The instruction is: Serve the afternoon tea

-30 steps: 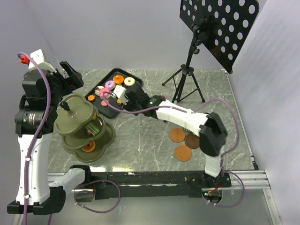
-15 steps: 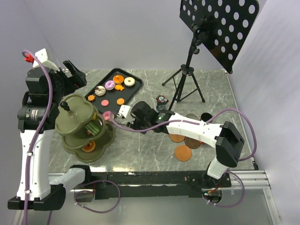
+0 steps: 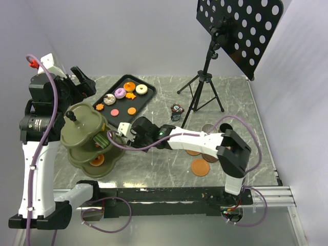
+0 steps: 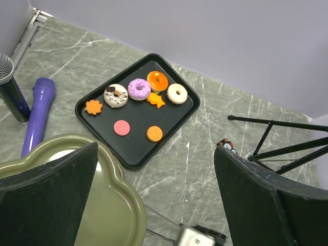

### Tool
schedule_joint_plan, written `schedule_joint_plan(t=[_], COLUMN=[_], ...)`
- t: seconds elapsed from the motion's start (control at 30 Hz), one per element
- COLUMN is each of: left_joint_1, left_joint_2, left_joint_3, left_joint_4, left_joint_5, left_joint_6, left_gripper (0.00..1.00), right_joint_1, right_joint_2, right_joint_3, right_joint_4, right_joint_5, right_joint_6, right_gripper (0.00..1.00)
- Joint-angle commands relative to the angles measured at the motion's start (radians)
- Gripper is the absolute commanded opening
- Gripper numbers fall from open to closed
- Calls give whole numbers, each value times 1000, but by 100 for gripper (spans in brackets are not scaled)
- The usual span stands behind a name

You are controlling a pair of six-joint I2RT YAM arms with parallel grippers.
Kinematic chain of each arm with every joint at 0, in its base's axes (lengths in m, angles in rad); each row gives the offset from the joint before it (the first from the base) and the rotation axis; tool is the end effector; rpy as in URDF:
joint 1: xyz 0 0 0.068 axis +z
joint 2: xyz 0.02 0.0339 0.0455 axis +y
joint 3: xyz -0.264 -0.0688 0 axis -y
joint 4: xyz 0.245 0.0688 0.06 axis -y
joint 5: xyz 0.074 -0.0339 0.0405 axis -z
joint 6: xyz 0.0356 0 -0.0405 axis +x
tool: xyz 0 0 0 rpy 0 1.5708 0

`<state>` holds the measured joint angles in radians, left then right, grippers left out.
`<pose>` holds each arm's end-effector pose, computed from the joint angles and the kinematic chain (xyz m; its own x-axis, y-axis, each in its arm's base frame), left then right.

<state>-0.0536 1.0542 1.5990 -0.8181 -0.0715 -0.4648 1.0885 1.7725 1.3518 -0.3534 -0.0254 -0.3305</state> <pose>0.1734 -0.0068 0.4918 -0.2341 -0.4352 -0.8694 -0.1344 0.9001 -0.4144 0.1844 0.3543 0.2502 -0.0166 -0.7311 -0.6821 -0.9509 0.2224 -0.2153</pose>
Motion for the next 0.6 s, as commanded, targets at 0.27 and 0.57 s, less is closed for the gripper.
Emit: schedule_joint_plan(t=[0.27, 0.57], left_joint_1=[6, 6], left_joint_2=[-63, -83], left_joint_3=[-5, -30], left_joint_4=[-9, -7], left_joint_5=[-5, -1], left_joint_6=[20, 15], left_gripper=[100, 100], right_joint_1=[17, 31], right_joint_2=[189, 289], right_joint_3=[239, 337], right_joint_4=[88, 45], right_joint_5=[-22, -45], right_joint_6=[-41, -88], right_gripper=[28, 30])
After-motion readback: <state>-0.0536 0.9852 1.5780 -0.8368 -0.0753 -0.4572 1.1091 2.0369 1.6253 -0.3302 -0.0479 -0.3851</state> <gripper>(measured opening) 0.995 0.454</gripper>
